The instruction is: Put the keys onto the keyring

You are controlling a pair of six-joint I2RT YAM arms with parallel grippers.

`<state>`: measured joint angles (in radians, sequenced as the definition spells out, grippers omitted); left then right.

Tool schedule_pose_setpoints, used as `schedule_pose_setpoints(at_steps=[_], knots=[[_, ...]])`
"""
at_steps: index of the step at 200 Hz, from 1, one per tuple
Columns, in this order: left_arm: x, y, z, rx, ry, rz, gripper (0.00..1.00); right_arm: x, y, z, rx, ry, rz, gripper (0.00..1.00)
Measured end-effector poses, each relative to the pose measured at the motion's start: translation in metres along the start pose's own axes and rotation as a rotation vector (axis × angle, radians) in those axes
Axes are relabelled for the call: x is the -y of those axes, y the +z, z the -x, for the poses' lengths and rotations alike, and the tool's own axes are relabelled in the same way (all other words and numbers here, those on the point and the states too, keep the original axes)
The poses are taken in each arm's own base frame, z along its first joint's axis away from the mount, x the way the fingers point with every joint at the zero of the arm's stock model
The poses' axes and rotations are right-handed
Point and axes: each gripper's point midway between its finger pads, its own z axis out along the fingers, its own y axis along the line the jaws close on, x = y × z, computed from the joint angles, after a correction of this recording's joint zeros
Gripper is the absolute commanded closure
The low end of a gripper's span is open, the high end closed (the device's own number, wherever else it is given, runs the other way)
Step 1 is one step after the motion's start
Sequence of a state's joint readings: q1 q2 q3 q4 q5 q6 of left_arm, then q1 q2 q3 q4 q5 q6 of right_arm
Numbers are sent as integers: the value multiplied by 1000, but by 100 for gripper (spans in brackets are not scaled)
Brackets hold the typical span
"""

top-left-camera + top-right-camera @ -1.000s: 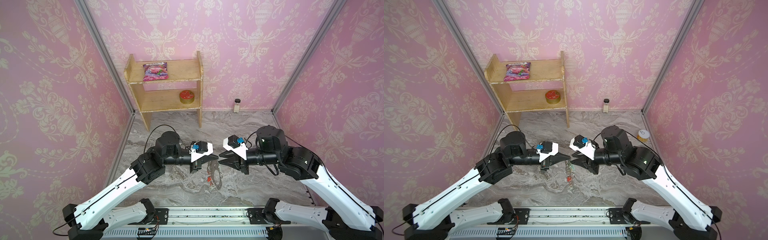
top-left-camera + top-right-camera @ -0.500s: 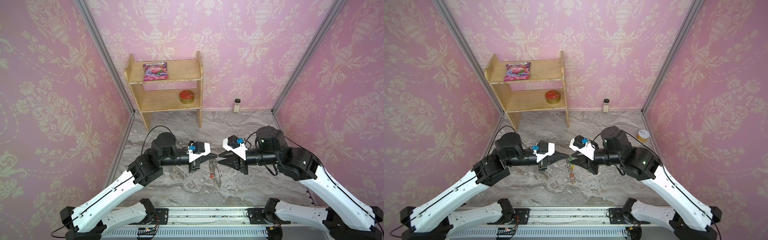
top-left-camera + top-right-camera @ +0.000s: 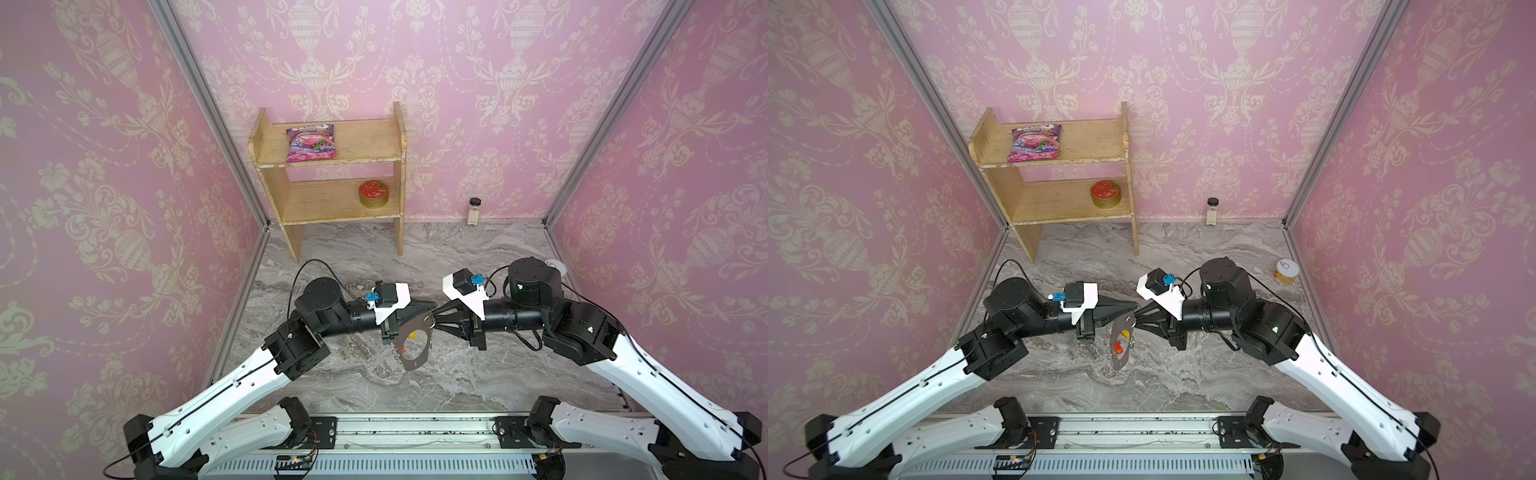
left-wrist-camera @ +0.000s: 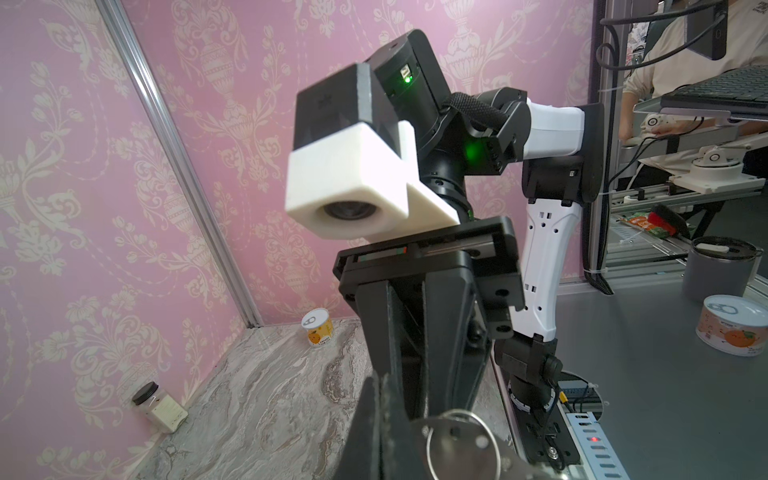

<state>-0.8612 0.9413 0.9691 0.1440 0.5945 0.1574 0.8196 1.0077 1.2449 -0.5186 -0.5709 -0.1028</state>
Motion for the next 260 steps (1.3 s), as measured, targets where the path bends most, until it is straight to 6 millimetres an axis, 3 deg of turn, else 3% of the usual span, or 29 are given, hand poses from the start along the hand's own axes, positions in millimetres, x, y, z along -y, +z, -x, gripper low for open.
schedule_pose_setpoints(at_steps=[109,182,218,260], knots=[[-4,-1,15,96,-23,18,100,0,-20,15,90,-29,-71,70],[-5,-2,21,120,-21,23,100,4,-19,9,84,-26,-93,56],[-5,-3,22,125,-22,23,100,8,-11,-8,62,-11,-94,60],[-5,-3,22,126,-25,23,100,9,-9,-5,84,-17,-96,62]])
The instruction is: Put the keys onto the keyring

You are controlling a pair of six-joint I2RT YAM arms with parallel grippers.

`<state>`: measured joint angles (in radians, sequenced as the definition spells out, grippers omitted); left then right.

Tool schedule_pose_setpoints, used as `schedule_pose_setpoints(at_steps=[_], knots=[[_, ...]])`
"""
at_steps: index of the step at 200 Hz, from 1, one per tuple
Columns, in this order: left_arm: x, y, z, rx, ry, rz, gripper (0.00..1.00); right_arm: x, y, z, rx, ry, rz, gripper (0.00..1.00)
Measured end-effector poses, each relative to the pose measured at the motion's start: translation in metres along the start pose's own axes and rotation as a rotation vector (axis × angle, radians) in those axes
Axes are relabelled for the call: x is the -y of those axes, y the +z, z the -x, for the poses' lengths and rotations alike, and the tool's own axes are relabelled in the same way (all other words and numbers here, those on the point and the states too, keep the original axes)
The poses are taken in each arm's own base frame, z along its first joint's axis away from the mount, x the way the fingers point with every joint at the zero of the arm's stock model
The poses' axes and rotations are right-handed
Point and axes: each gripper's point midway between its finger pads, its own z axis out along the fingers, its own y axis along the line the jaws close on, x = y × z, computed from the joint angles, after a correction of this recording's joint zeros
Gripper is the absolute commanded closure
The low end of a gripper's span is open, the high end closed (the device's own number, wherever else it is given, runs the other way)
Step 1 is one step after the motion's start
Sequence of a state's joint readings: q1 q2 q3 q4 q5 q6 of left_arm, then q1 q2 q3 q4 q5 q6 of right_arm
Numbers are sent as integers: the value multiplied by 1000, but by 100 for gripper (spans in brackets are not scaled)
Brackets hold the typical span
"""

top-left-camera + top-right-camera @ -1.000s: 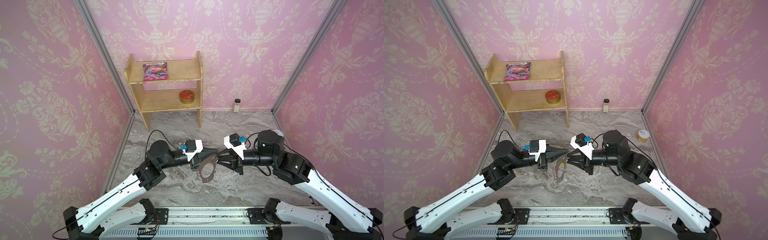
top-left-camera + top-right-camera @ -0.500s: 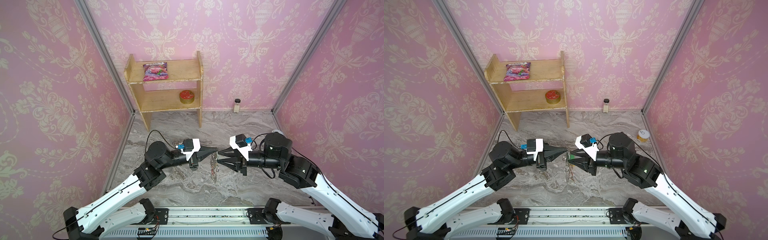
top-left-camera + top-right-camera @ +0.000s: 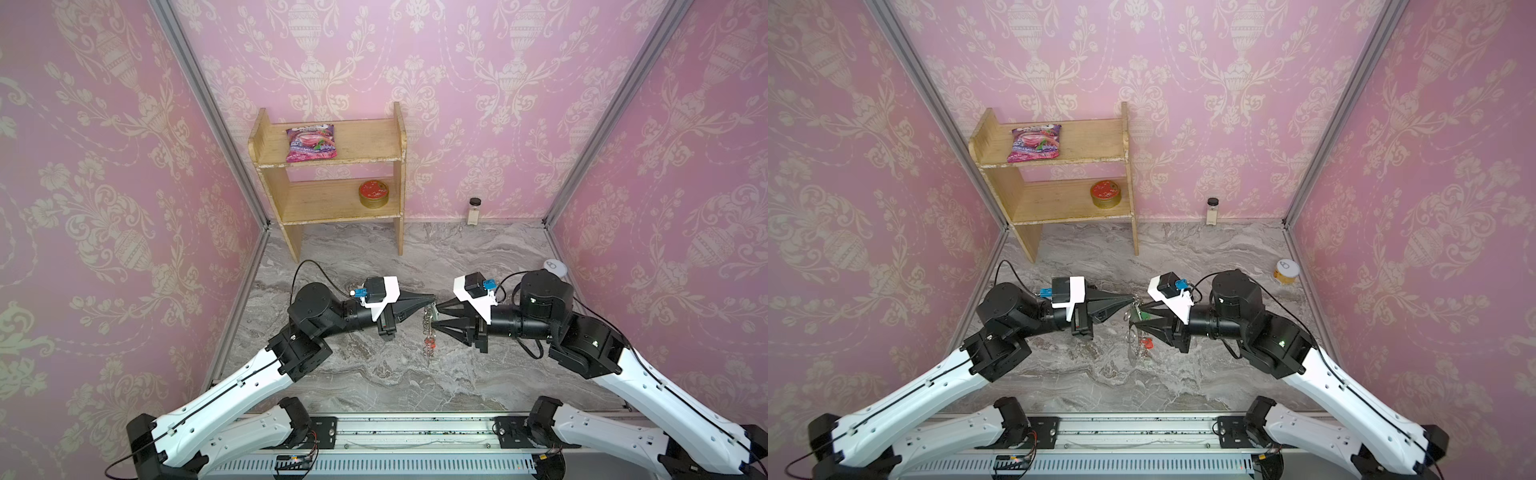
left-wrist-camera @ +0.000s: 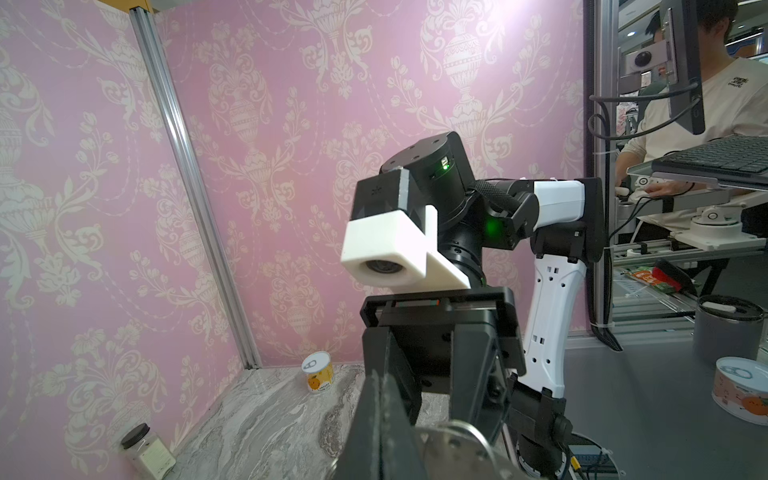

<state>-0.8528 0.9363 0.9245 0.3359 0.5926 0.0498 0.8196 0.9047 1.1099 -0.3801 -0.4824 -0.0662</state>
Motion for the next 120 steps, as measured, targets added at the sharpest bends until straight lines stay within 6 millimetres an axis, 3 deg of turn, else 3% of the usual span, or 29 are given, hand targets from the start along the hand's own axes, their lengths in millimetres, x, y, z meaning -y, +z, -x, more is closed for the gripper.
schedule_pose_setpoints(at_steps=[120], knots=[[0,0,0,0,-7,1,100,4,-3,12,78,-25,-34,76]])
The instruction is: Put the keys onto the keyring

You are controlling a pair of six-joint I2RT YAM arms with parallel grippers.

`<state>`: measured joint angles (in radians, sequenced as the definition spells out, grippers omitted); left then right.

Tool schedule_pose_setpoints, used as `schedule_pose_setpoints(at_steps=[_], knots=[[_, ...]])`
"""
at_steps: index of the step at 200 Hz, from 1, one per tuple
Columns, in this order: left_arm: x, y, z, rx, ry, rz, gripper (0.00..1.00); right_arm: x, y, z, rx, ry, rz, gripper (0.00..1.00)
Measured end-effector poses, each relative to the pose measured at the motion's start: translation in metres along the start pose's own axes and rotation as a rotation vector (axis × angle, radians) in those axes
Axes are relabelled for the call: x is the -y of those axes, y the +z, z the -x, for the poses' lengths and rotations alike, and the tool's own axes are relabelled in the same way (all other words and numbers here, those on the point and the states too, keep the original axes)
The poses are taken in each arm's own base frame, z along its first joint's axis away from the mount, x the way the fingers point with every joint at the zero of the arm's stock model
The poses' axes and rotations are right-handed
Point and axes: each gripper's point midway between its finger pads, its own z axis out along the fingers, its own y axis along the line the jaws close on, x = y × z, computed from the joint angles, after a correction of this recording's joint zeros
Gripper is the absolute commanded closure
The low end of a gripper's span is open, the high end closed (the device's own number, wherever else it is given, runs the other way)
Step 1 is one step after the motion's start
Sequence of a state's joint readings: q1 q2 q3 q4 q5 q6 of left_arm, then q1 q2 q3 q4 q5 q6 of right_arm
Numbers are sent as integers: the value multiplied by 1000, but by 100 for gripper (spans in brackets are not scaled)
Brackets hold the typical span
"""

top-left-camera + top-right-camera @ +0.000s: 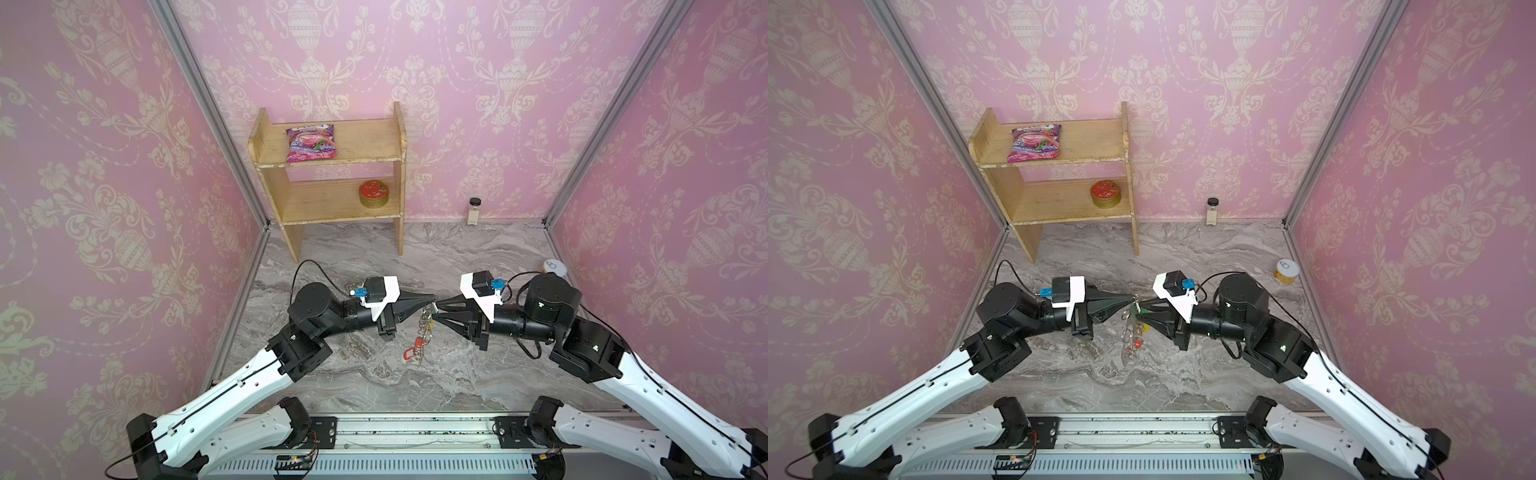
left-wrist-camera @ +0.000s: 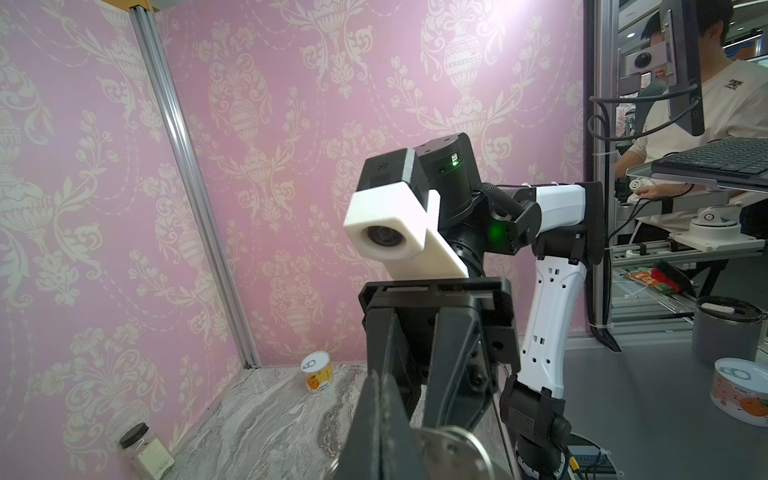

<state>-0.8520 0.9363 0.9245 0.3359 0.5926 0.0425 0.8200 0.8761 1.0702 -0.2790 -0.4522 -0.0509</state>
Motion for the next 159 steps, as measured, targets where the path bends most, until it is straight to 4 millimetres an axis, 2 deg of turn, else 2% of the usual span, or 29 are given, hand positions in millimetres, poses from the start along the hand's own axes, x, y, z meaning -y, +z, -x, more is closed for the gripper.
schedule_pose_setpoints(at_steps=[105,159], knots=[[-2,-1,0,-2,0,6,100,4,6,-3,-13,3,-19,100],[-2,-3,0,1,3,13,100,2,6,-3,-11,1,-17,100]])
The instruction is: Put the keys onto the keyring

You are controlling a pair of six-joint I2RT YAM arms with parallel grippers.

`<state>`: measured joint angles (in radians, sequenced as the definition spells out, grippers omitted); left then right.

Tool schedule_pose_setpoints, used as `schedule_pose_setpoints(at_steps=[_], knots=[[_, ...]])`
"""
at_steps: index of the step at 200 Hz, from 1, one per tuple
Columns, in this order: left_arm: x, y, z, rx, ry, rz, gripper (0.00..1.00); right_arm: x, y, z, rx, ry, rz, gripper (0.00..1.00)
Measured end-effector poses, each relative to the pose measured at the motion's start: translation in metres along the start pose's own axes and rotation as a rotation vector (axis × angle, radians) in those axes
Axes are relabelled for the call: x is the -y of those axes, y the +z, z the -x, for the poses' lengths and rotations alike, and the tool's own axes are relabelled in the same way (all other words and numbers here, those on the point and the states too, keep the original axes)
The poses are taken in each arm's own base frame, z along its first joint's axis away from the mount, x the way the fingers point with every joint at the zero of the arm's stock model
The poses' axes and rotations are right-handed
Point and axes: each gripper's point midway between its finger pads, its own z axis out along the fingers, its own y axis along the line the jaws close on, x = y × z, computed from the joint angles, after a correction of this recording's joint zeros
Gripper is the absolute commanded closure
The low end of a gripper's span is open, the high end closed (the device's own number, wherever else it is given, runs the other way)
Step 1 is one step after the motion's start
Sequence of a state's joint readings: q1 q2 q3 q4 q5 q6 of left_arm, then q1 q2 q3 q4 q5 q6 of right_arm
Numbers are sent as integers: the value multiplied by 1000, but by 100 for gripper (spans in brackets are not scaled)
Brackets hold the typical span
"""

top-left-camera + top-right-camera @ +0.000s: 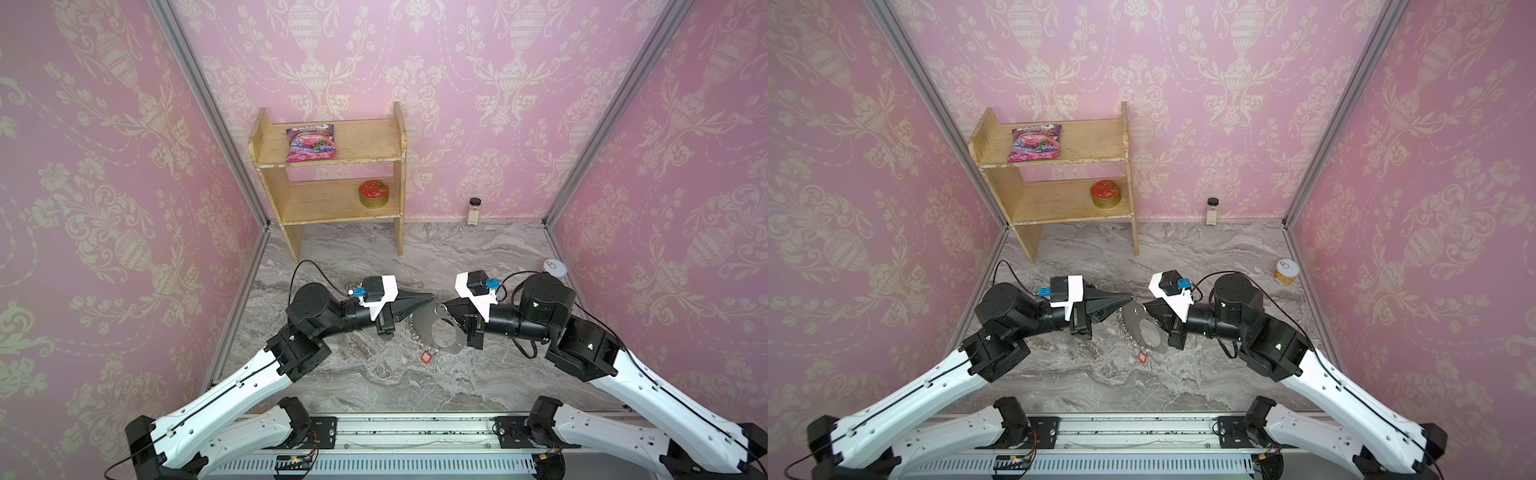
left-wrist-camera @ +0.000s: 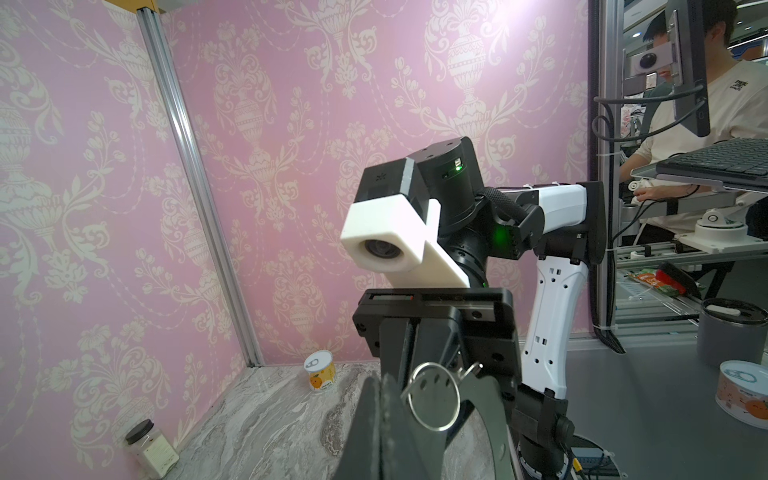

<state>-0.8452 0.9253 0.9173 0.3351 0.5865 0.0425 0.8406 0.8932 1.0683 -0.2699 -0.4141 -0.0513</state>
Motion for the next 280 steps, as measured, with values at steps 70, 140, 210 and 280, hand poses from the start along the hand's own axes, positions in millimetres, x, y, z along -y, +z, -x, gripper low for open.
schedule_pose_setpoints(at_steps=[70,140,210,280], knots=[[-9,-5,-12,-30,-12,55,100,0,-5,-10,-42,15,-19,100],[-11,-11,-24,-63,-28,83,100,2,-17,-10,-118,4,-57,100],[-12,-13,-26,-74,-31,90,100,3,-21,-5,-151,-28,-68,100],[-12,-13,-31,-84,-28,90,100,2,-22,-3,-160,-53,-64,100]])
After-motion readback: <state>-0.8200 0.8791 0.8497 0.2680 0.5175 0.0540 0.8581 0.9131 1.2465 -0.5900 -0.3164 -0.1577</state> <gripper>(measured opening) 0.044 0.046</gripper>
